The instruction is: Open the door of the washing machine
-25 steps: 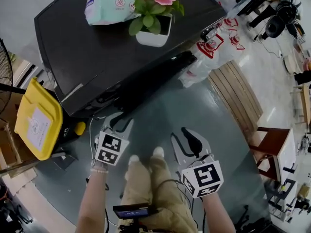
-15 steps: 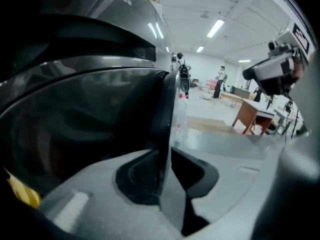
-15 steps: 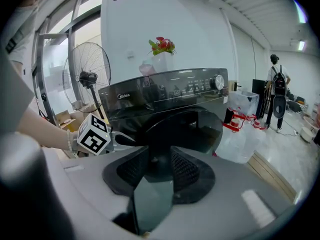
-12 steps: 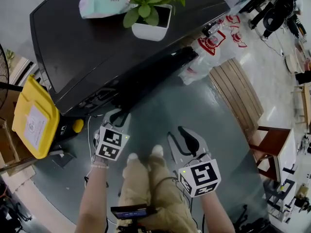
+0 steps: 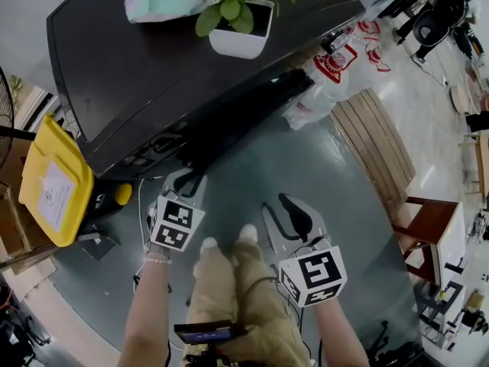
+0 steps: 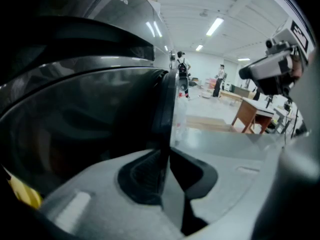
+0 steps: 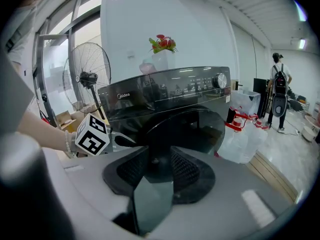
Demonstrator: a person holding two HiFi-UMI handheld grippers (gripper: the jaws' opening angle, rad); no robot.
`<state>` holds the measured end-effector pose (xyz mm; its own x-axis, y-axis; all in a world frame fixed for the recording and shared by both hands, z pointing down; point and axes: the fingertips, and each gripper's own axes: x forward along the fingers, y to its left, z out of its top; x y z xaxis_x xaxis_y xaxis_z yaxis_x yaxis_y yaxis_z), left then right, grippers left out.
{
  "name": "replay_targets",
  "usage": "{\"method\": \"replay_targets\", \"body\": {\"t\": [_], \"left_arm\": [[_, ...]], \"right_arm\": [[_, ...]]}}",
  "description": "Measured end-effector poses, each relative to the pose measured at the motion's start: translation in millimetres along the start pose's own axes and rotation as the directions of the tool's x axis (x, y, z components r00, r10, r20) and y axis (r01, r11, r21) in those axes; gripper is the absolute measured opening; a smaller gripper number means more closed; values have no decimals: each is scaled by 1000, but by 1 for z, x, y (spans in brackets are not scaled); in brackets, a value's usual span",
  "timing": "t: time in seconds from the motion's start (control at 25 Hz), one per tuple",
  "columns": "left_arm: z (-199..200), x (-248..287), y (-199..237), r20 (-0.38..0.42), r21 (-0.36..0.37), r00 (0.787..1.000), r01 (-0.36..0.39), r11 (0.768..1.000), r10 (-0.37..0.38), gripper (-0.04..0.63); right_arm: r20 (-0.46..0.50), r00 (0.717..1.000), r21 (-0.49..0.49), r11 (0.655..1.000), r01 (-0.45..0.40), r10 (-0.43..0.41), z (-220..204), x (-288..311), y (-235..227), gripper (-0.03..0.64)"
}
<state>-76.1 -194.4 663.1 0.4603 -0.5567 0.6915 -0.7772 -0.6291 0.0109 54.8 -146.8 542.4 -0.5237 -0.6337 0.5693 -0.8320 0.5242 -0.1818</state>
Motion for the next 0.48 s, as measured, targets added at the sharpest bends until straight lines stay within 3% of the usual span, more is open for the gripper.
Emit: {"method": "replay_targets", "body": {"t": [0.48], "left_arm": [[-1,-1,-4,-12,9,1000,4,1000,-4,43]], "right_arm": [[-8,1000,6,1000,3,-3,-1,3,3,118]]}}
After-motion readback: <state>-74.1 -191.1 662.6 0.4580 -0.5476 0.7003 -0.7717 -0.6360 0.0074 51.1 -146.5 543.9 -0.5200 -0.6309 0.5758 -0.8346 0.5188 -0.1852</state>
